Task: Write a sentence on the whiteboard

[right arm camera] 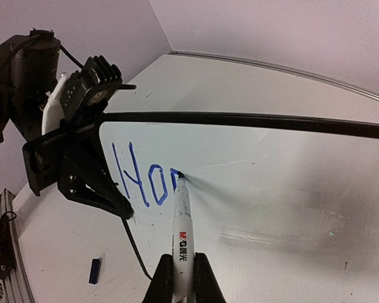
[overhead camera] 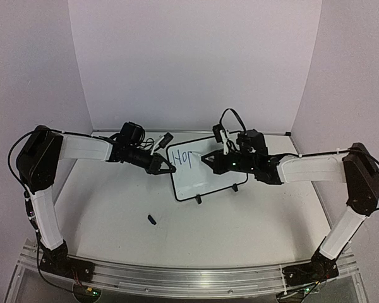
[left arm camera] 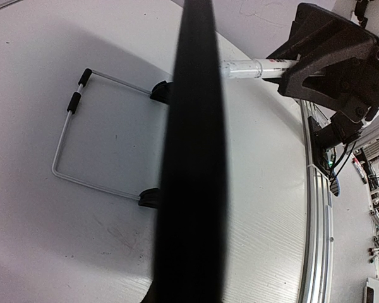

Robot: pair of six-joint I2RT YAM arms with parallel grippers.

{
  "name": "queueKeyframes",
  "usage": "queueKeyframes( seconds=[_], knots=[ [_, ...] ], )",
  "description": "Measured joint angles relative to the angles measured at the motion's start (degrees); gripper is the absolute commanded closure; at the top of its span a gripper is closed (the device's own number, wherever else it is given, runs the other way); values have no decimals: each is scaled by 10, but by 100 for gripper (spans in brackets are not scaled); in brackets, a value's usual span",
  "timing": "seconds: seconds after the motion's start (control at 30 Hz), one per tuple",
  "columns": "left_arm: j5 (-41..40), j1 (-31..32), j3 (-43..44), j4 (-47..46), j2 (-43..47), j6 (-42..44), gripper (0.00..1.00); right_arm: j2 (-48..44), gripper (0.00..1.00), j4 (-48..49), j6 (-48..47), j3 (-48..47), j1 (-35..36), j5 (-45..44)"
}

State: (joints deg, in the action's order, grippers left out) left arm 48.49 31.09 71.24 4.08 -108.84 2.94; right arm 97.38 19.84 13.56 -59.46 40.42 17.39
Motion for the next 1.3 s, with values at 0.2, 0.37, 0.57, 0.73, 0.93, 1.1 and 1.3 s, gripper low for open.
queueKeyframes(
  seconds=[0.2, 0.37, 0.57, 0.73, 0.93, 1.1, 1.3],
  knots=[
    [0, 0, 0, 0, 0, 0, 100, -14, 100, 0, 0, 17, 0, -23],
    [0, 0, 0, 0, 0, 0, 100, -14, 100, -1, 0, 19, 0, -18],
    [0, 0, 0, 0, 0, 0, 100, -9, 100, -4, 0, 19, -2, 2],
    [0, 0, 0, 0, 0, 0, 100, 0, 100, -6, -1, 19, -2, 20],
    [0, 0, 0, 0, 0, 0, 100, 4, 100, -6, -1, 19, -2, 34],
    [0, 0, 0, 0, 0, 0, 100, -7, 100, 3, 1, 30, -2, 37],
    [0, 0, 0, 0, 0, 0, 100, -35, 100, 8, 1, 43, -2, 24]
  ],
)
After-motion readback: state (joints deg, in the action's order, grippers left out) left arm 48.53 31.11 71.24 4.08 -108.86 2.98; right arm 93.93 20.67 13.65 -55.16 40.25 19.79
